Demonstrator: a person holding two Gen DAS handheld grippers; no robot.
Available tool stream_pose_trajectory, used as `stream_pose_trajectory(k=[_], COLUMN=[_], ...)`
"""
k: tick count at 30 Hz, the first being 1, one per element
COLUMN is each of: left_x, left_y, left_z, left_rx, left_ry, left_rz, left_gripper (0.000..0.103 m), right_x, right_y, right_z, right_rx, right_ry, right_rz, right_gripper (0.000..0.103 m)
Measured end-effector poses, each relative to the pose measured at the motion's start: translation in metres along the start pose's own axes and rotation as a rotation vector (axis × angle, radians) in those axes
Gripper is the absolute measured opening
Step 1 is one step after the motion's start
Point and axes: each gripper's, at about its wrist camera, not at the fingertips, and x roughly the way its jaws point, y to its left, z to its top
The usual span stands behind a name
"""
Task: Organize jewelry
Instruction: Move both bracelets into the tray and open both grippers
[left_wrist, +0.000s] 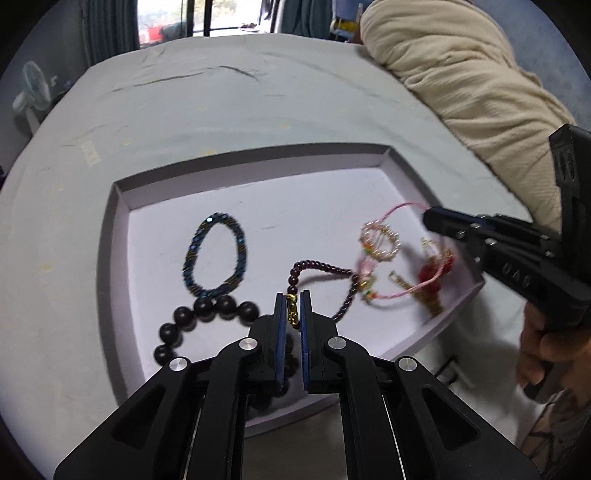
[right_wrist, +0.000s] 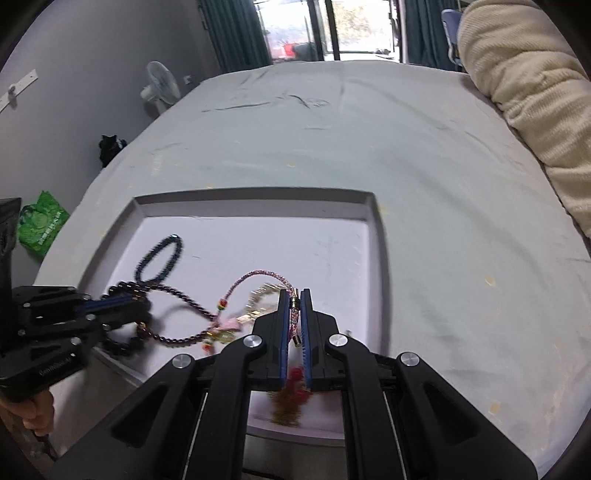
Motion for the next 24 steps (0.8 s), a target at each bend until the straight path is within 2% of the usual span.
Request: stream_pose_trajectory(k=[1,3,4,5,7,9,18,24], left_x=[0.000,-0.002,-0.004,-0.008,-0.013,-0.021,-0.042,-0.064], left_y=[-0.001,-0.002,-0.004,-0.005,-0.006,-0.006,-0.014,-0.022], left_z=[0.000,0.000,0.000,-0.001,-0.001,-0.002,-0.010,-0.034], left_rx=[0.002,0.009,0.013,0.021,0.036,0.035,0.013,0.024], left_ry=[0.002,-0.001,-0.011,-0.024,-0.037,-0.054,-0.096,-0.123], left_rz=[0.002,0.019,0.035,0.051,0.062,0.068,0.060,0.064], left_gripper=[0.008,0.024,0.041,0.045,0.048,0.055,0.056,0.056], right_x=[0.000,-0.003,-0.006,-0.009,-0.019,-0.027,-0.057,-0.076], right_y=[-0.003,-0.007,-0.008,-0.009,-0.010,-0.012,-0.026,-0.026], right_z=[-0.001,0.000,0.001,0.001,0.003,0.003,-0.008,-0.016], right_rx=[0.006,0.024,0.034,0.040,0.039,0.043,0.059,0.066], right_ry=[0.001,0.000,-0.005,-0.012,-0.041,-0.057,-0.093,-0.114], right_rz=[-0.006,-0.004,0.002,0.006,0.013,0.021,0.048,0.059], right_gripper=[0.007,0.012,0.022,0.030,0.031,0.031,0.031,0.031])
